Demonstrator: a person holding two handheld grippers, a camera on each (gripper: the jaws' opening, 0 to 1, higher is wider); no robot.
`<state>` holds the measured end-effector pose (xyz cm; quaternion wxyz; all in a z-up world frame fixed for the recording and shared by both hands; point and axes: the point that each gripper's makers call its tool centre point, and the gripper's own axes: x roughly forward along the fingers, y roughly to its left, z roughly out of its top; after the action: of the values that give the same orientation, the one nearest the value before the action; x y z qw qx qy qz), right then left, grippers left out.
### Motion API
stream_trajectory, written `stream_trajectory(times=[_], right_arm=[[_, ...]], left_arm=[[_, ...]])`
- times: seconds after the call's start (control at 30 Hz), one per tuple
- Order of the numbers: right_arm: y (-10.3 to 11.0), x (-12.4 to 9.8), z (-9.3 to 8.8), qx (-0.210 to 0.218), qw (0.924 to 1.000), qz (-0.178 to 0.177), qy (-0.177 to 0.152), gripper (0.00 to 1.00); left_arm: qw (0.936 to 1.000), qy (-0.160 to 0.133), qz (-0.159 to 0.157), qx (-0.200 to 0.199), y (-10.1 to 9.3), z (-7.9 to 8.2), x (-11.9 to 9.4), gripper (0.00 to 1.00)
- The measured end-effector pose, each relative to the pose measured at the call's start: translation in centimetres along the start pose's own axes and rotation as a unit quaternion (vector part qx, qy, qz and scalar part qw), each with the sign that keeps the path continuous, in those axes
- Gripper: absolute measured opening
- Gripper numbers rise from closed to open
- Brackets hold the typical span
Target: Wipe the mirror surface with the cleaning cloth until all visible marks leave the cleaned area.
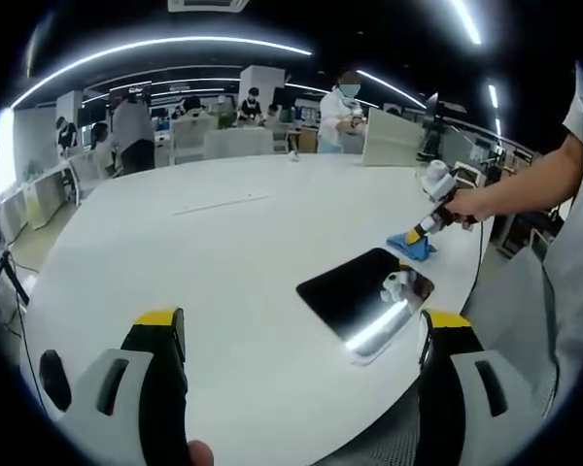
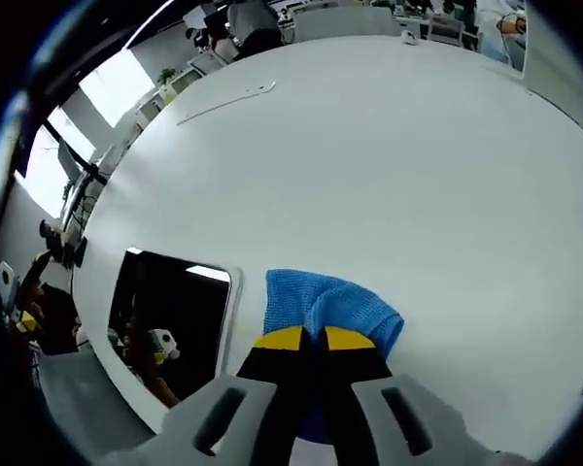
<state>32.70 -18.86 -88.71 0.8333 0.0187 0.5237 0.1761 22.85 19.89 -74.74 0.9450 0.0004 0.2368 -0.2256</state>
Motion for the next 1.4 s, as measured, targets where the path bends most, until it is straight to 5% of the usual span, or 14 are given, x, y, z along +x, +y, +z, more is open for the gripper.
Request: stream_trajectory(times=[0.2,0.33,0.57,0.6,0.67,0.7,0.83,1.17,1.4], right_arm=[[0.3,-1.1,1.1,-0.025,0.9986,0.020,-0.043,0.09],[1.1,-2.3,1.5,-0.045,0.9950,0.046,-0.076,0.42],[0.4,-5.8,1.4,-0.125,0.9796,0.052,-0.148,0.79],[0.8,-6.7,1.6,-0.144,0.9711,0.069,-0.178,0.83],[-0.1,-7.9,1.0,-0.160,0.9670,0.055,-0.191,0.91],[0.4,-8.6,0.9,-0.169,0.9605,0.073,-0.208,0.93],[-0.5,-10.4,-0.8,-0.173,0.9570,0.070,-0.222,0.97],[-3.0,-11.9,-6.2,-0.181,0.9593,0.050,-0.211,0.99],[-2.7,-12.3,-6.9,-0.178,0.9576,0.054,-0.220,0.99]], left_arm=[[1.0000,-0.002,-0.001,0.000,-0.5,0.1,0.0,0.99],[1.0000,-0.004,0.001,0.001,-0.3,0.1,0.0,0.99],[0.9998,-0.016,0.012,-0.007,0.2,0.1,-0.4,0.99],[0.9997,-0.017,0.013,-0.009,0.2,0.1,-0.5,0.99],[0.9996,-0.021,0.013,-0.014,0.6,-0.3,-0.6,0.99],[0.9995,-0.025,0.012,-0.015,0.6,-0.4,-0.6,0.99],[0.9991,-0.041,0.005,-0.013,0.5,-0.5,-1.3,0.99],[0.9981,-0.060,0.015,0.001,1.9,-1.0,-1.8,0.99],[0.9988,-0.048,0.013,0.002,1.8,-1.2,-1.4,0.99]])
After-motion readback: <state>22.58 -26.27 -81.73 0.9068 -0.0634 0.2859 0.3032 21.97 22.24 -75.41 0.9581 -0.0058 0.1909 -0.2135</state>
